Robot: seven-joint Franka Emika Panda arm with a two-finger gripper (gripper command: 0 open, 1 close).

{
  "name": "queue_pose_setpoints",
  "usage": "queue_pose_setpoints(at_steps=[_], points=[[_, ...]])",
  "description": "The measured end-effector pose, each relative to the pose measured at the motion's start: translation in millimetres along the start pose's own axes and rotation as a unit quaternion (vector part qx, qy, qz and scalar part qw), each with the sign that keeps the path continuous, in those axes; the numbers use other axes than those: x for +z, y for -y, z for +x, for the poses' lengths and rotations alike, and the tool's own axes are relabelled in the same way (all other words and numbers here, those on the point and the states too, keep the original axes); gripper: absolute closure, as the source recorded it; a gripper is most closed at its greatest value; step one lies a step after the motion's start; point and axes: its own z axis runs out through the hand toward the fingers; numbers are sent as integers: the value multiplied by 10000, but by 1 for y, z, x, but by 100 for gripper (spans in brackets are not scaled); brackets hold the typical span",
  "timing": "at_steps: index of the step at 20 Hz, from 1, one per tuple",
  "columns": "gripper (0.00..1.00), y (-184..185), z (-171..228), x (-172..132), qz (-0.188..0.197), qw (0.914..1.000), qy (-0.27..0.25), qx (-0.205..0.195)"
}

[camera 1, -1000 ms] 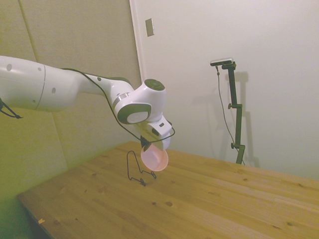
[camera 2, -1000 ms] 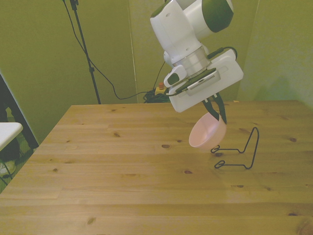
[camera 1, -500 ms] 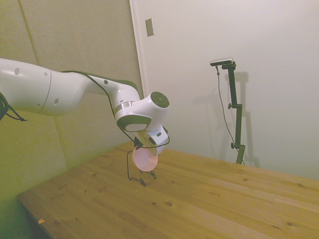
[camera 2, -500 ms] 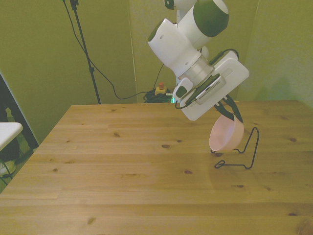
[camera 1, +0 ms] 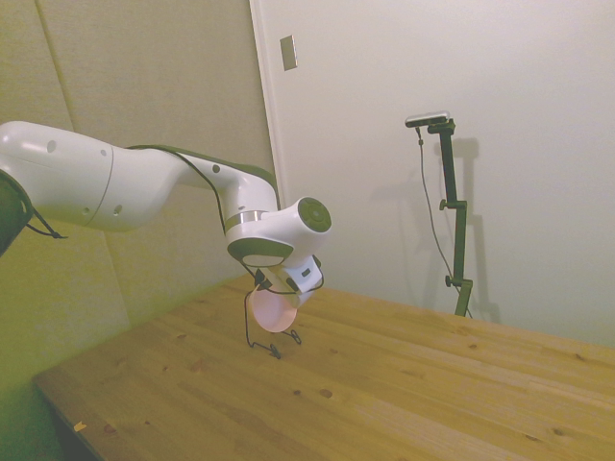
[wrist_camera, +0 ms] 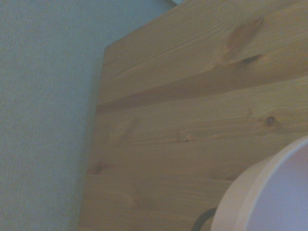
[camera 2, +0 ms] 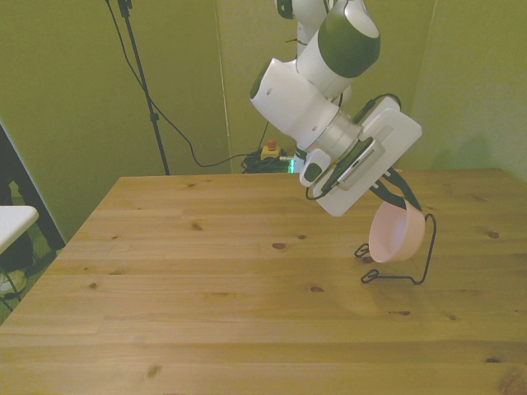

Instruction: Load the bowl

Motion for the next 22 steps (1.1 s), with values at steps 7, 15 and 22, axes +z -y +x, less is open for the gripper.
queue_pose_setpoints(at_steps=[7, 15, 22], points=[[100, -13, 2, 16, -2, 9999, 112, 81], [100, -19, 7, 20, -20, 9998, 116, 132], [0, -19, 7, 21, -21, 9999, 108, 114]])
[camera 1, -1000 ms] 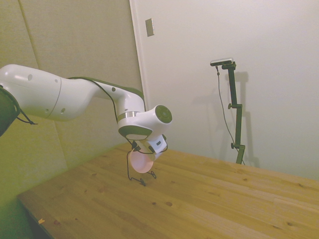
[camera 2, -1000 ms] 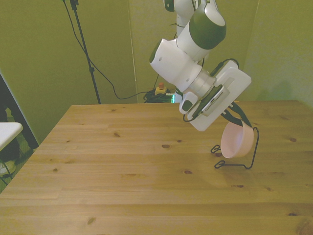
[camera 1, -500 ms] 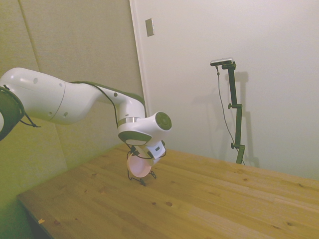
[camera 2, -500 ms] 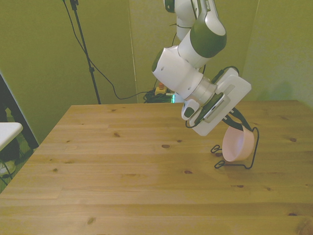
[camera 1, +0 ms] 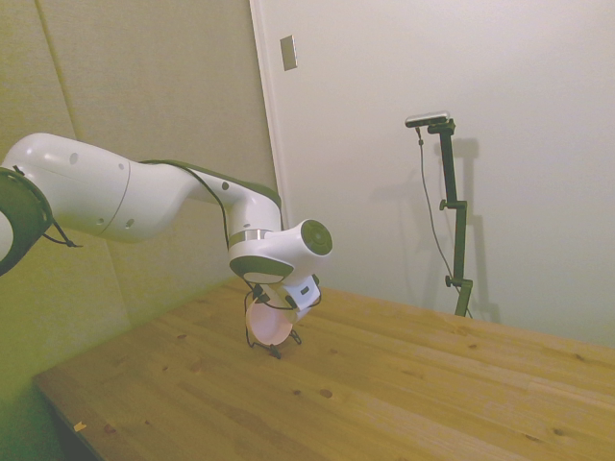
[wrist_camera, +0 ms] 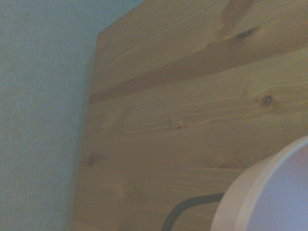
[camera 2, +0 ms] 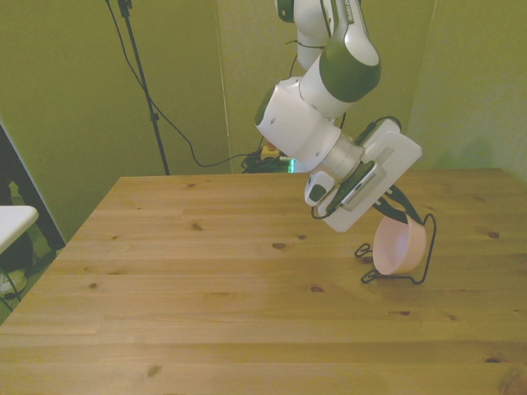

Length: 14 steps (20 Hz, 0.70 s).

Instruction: Load the bowl

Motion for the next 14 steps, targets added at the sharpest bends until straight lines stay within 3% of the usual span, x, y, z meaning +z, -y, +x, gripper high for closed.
queue_pose_setpoints(at_steps=[8, 14], points=[[0, 3, -2, -4, 88, 9999, -2, -99], [0, -5, -14, -66, 82, 9990, -412, -141]])
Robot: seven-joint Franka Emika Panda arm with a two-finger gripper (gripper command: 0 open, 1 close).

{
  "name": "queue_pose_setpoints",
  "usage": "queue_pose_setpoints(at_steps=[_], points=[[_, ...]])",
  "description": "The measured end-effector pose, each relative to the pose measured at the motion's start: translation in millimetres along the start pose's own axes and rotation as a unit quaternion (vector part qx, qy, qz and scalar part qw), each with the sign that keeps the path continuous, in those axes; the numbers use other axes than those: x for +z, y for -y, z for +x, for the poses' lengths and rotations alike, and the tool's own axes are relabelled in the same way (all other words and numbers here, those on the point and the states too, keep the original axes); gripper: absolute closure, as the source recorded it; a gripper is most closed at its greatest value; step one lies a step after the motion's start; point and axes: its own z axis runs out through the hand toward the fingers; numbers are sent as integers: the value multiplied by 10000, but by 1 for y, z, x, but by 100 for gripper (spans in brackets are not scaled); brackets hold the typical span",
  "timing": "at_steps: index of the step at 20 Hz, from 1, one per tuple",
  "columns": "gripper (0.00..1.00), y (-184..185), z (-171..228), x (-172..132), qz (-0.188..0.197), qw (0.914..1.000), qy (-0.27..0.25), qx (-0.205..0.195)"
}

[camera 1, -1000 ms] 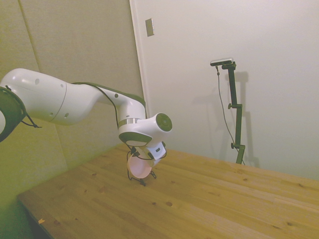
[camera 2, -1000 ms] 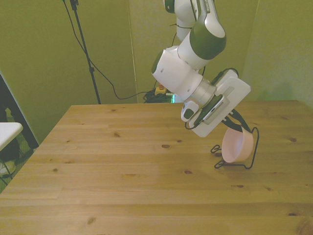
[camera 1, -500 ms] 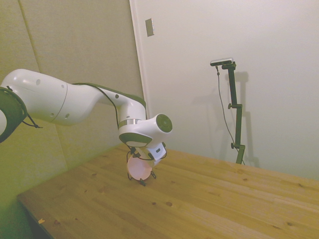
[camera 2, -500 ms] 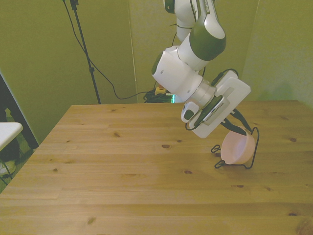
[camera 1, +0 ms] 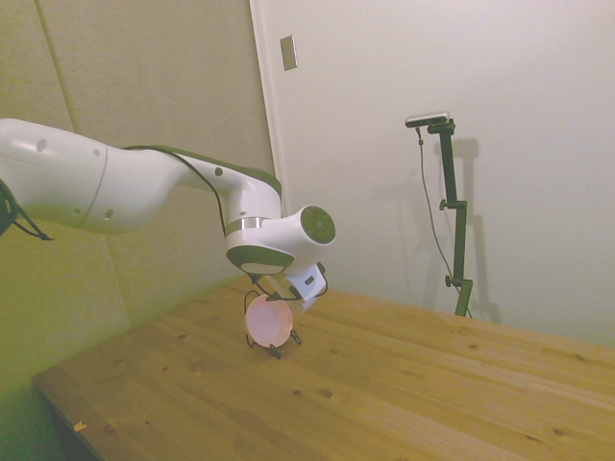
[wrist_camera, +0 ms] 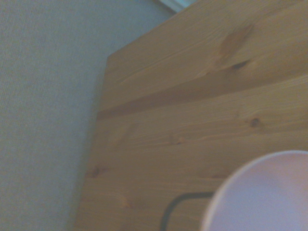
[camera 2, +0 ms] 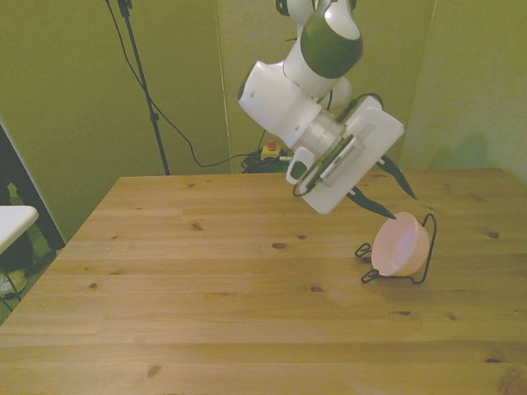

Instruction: Load the bowl

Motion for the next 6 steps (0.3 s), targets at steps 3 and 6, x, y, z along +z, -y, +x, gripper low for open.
queue_pose_setpoints(at_steps=[3, 6], points=[[0, -15, -8, -39, -347, 9981, -503, 108], [0, -25, -17, -59, -733, 9894, -1215, 294]])
